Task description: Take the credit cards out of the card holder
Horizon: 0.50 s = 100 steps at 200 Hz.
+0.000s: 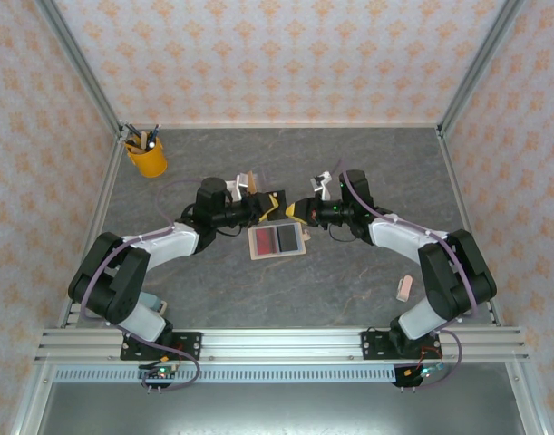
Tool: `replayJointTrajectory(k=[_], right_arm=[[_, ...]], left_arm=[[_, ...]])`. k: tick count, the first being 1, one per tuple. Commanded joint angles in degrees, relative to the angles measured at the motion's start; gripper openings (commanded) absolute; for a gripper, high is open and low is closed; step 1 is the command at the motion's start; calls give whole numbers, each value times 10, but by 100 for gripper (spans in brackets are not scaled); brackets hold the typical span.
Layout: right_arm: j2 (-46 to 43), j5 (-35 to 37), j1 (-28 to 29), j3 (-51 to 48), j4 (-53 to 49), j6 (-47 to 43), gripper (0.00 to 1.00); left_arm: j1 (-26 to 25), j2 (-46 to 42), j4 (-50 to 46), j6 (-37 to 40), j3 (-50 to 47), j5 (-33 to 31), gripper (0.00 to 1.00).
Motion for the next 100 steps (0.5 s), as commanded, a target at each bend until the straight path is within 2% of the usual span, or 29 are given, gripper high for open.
replayJointTrajectory(k=[1,18,40,51,77,100], right_arm=[[-5,2,0,9,-26,-22,0],[-10,32,0,23,-80,-54,12],[-25,97,-1,41,-164,-106,37],[-34,131,0,49,-202,-134,47],[-59,209,0,50,-250,-171,65],[-76,296,-1,48,-285,-197,74]], left_arm=[[3,-14,-2,16,-3,-5,13],[4,-26,-68,49,8,-31,6],[5,-54,-219,114,38,-95,1],[5,-68,-319,150,62,-149,1],[3,-72,-526,212,141,-307,1],[3,-63,-629,234,204,-412,1]])
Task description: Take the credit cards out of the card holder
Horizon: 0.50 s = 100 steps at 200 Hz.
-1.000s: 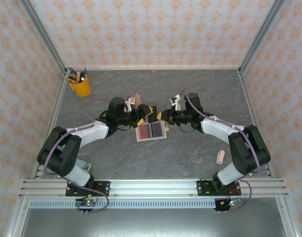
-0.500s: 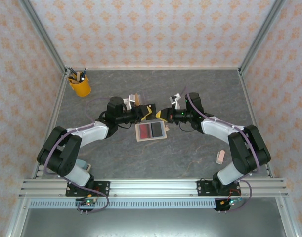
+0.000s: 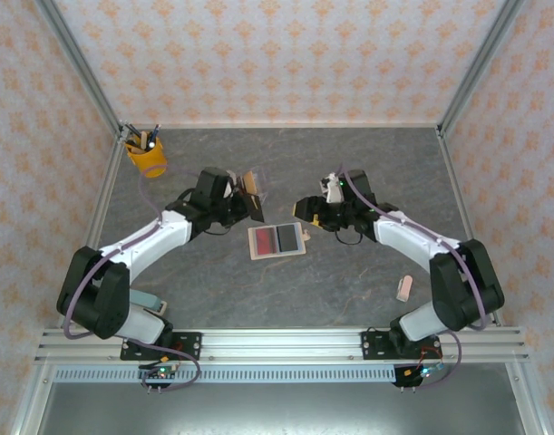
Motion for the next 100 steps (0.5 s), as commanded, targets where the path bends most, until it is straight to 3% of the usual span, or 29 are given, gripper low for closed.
replayJointTrajectory(k=[1,32,100], right_arm=[[-26,120,-1,12,-66,-55,75],[-42,189,0,-7,-69,-63,84],[-61,242,0,-38,-55,-69,90]], left_arm=[[2,-5,-197,66,64,-173,1],[2,41,-298,74,158,-267,0],[-18,233,-403,77,398,-331,0]])
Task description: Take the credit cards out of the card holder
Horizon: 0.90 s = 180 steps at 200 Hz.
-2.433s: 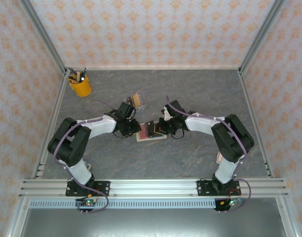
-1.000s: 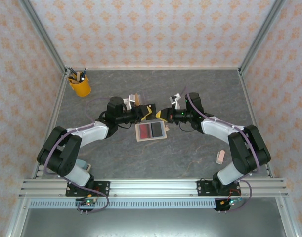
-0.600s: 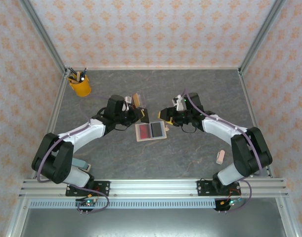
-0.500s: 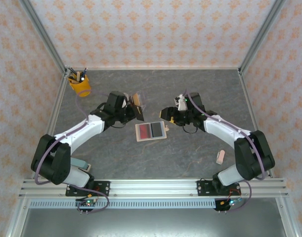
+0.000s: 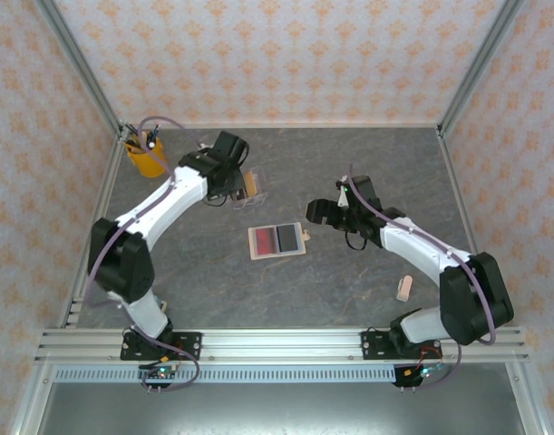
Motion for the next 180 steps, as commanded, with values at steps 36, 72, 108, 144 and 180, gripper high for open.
replayJointTrajectory(k=[36,72,108,144,180], right_arm=[[-17,50,-1,-17,0,-8,90],[-20,41,-1,-24,8,-9,90],[-21,41,-1,-26,9,-6,90],[-18,40,-1,-25,9,-4,90],[-15,39,-1,-23,7,-2,90]], left_arm=[[-20,152,-126,-24,175,-92,0],[-35,192,-112,-37,195,-133,0],[-40,221,-116,-39,214,-164,0],[-39,250,-132,-33,242,-160,0],[-36,266,-139,-33,254,-157,3]])
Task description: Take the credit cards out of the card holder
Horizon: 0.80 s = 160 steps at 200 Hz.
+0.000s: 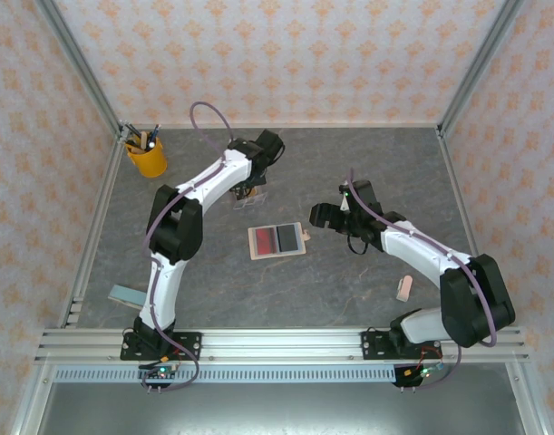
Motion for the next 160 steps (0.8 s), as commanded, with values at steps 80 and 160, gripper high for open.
replayJointTrajectory(k=[80,160], right_arm=[[-7,4,-1,-1,4,2,89],[8,-16,1,0,18,-3,89]], left_arm=[[5,-20,-41,5,24,-2,30],[4,-215,82,11,-179,133,56]])
